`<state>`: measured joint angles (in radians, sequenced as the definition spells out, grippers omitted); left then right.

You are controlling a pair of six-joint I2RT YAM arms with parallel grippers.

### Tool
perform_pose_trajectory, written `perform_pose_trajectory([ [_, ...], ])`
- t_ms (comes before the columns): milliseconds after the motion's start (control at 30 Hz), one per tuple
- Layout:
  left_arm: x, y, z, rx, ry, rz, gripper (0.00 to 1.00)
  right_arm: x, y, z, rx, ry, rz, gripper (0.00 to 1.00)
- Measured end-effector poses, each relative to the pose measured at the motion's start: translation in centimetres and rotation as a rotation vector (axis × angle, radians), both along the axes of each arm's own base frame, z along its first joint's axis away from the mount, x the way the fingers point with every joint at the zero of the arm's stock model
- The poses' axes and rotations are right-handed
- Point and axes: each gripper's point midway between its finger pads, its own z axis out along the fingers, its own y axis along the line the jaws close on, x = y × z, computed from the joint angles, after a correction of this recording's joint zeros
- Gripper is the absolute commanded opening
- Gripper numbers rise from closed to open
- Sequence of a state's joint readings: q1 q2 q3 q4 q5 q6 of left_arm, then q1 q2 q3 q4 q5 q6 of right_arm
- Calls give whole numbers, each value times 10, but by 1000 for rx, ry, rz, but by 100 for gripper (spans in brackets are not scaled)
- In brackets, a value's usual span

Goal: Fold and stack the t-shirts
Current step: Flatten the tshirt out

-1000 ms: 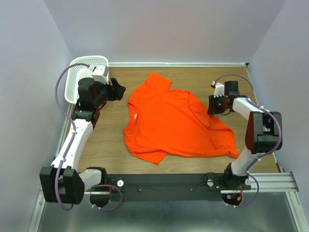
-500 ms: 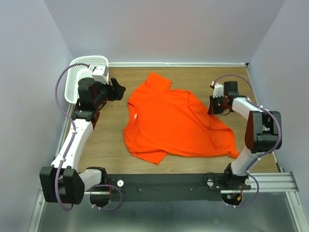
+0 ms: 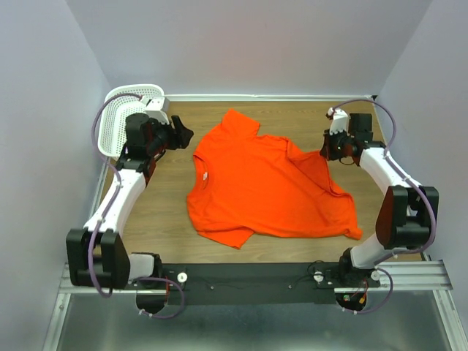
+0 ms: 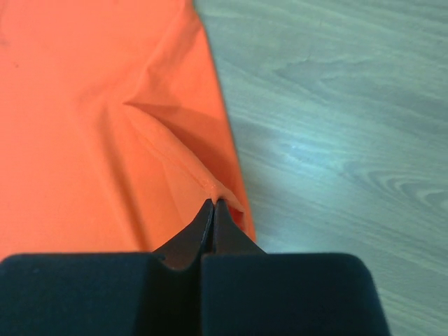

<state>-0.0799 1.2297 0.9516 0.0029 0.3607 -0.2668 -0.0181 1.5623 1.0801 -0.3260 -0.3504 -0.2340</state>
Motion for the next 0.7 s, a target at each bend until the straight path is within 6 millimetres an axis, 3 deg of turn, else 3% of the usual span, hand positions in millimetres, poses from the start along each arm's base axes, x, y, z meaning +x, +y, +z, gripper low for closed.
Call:
perform_pose_trajectory([
  [133, 31, -8, -31, -12, 84, -27, 65, 13, -11, 6, -6, -21, -29, 1],
  [233, 70, -13, -52, -6, 133, -39, 64, 26, -23, 9, -10, -38, -57, 1],
  [333, 111, -22, -64, -4, 141, -74, 65, 41, -35, 13, -13, -60, -85, 1],
  [467, 151, -41, -76, -9, 148, -127, 65, 59, -45, 15, -16, -83, -107, 1],
  [700, 221, -79, -92, -16, 134, -186, 65, 76, -61, 1, -22, -84, -183, 1],
])
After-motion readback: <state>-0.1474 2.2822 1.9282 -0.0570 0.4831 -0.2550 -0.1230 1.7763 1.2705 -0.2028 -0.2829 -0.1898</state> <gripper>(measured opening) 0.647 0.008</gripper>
